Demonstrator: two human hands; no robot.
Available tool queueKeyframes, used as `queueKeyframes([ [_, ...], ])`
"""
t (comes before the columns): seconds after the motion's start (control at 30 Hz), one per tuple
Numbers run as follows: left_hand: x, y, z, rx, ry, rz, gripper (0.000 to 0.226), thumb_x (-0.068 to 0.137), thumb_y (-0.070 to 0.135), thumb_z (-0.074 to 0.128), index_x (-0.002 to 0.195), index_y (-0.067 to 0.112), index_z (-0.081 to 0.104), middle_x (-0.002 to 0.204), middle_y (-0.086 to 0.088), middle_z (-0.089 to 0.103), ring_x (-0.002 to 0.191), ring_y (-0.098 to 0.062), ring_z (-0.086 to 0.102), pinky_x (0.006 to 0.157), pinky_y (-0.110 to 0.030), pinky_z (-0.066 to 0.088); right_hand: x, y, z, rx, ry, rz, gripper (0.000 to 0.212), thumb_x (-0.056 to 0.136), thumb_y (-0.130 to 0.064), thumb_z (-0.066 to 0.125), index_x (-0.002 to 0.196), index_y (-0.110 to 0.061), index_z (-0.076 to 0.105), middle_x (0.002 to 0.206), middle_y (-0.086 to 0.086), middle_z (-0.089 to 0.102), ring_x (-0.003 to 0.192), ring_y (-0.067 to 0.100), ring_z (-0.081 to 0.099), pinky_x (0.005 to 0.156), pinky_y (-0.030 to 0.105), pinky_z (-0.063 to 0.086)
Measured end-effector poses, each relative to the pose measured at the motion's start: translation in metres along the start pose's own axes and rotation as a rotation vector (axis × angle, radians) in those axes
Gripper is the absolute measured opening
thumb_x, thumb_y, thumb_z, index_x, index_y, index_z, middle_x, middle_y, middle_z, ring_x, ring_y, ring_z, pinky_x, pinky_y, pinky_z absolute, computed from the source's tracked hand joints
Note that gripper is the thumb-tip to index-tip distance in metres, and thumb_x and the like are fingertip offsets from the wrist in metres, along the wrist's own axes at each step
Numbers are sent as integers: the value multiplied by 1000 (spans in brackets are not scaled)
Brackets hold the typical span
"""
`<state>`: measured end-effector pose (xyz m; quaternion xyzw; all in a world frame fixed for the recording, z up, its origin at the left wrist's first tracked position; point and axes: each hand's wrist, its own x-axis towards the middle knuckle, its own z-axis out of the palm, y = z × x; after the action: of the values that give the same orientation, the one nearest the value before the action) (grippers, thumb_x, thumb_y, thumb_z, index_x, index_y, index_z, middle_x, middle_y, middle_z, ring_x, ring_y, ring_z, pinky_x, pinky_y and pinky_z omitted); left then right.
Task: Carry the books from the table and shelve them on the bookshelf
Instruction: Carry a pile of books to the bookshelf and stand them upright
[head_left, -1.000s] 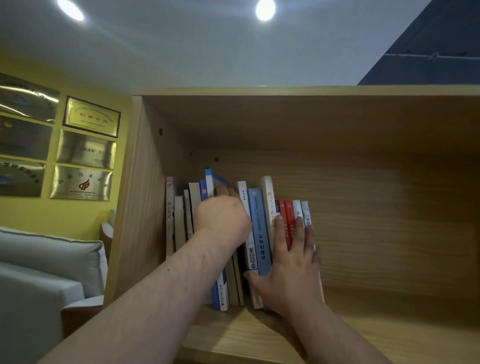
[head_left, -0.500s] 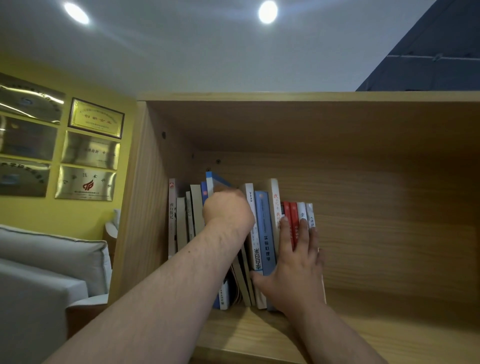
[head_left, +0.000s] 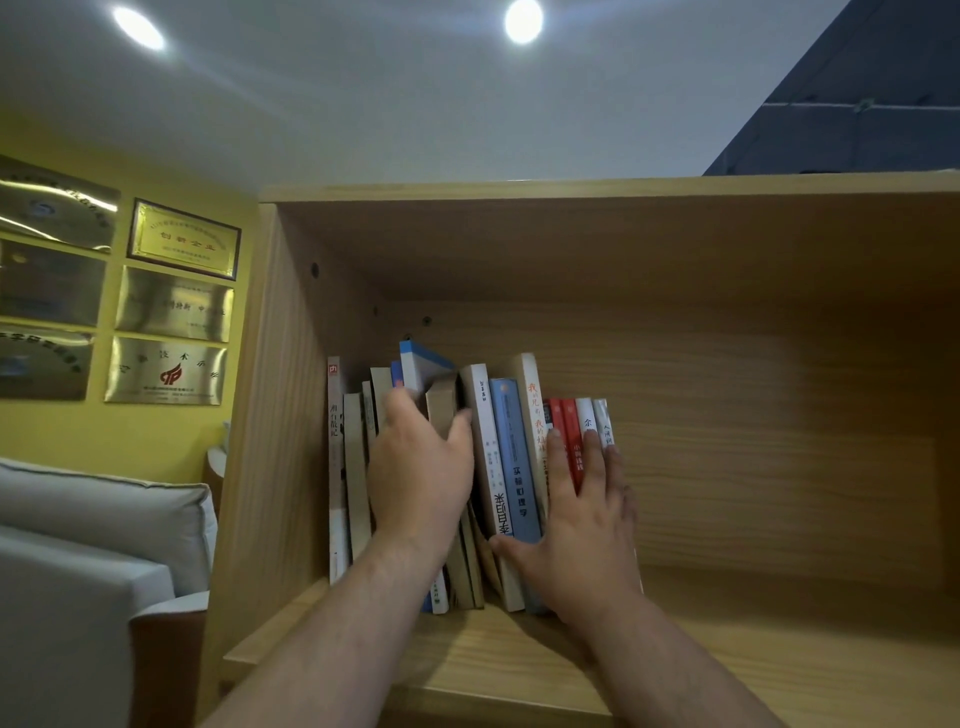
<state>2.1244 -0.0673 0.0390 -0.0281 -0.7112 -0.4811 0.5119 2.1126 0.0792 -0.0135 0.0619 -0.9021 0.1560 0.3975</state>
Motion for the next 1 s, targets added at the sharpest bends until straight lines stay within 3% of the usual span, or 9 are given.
queueKeyframes([
  [0.1, -18, -12, 6, 201, -48, 15, 45, 87, 29, 72, 124, 18, 49, 111, 2, 57, 94, -14, 60, 77, -35, 60, 1, 0, 0, 0, -2, -1, 129, 78, -75, 65, 138, -41, -44, 165, 3, -30, 151, 31, -30, 120, 52, -11],
  [0.2, -23, -15, 2, 252, -91, 63, 36, 89, 27, 69, 120, 19, 52, 108, 3, 56, 91, -13, 58, 75, -29, 56, 1, -1, -3, -13, -8, 2, 128, 79, -74, 65, 136, -40, -44, 165, 4, -29, 152, 32, -29, 122, 52, -9],
  [0.33, -14, -11, -22, 55, -36, 104, 10, 93, 20, 64, 102, 17, 61, 99, 5, 52, 81, -7, 57, 61, -15, 47, 1, -5, -2, -12, -20, -10, 128, 79, -75, 64, 137, -41, -45, 165, 4, -29, 152, 32, -29, 121, 53, -9],
  [0.47, -17, 1, -47, -237, -73, 51, 12, 97, 16, 61, 102, 27, 62, 95, 5, 66, 80, -2, 66, 52, -10, 51, 1, -8, -1, -26, -42, -21, 128, 79, -76, 63, 149, -39, -37, 165, 5, -28, 152, 33, -29, 121, 53, -9],
  [0.63, -36, -12, -80, -324, -22, 53, 13, 97, 18, 60, 105, 28, 62, 95, 6, 70, 84, -3, 69, 56, -18, 54, 2, -8, 1, -27, -49, -20, 123, 81, -76, 60, 153, -36, -32, 166, 4, -27, 152, 33, -28, 121, 55, -9],
  [0.73, -39, -23, -94, -506, 22, -36, 20, 98, 14, 58, 98, 32, 67, 94, 1, 75, 85, -12, 74, 63, -32, 59, 1, -7, 1, 5, -37, -37, 111, 87, -71, 56, 156, -38, -24, 169, 3, -21, 154, 32, -23, 124, 56, -5],
  [0.87, -37, -24, -91, -717, -15, -279, 19, 100, 13, 54, 98, 22, 70, 87, -3, 79, 81, -19, 77, 64, -35, 56, 6, -3, -3, 126, -1, -44, 89, 95, -54, 58, 162, -36, 3, 170, 0, 1, 156, 30, -5, 125, 51, 5],
  [0.93, -37, -20, -81, -782, -63, -362, 17, 100, 13, 54, 101, 19, 70, 87, -4, 79, 80, -20, 77, 63, -33, 56, 5, 2, -10, 270, 161, -58, 62, 100, -45, 50, 157, -27, 35, 161, 5, 34, 149, 29, 26, 122, 50, 24],
  [1.0, -37, -13, -71, -832, -109, -414, 16, 100, 13, 55, 99, 18, 70, 85, -5, 79, 80, -23, 77, 64, -35, 57, -2, 9, -24, 529, 265, -21, 48, 101, -44, 40, 137, -19, 61, 134, 4, 60, 127, 26, 52, 106, 45, 45],
])
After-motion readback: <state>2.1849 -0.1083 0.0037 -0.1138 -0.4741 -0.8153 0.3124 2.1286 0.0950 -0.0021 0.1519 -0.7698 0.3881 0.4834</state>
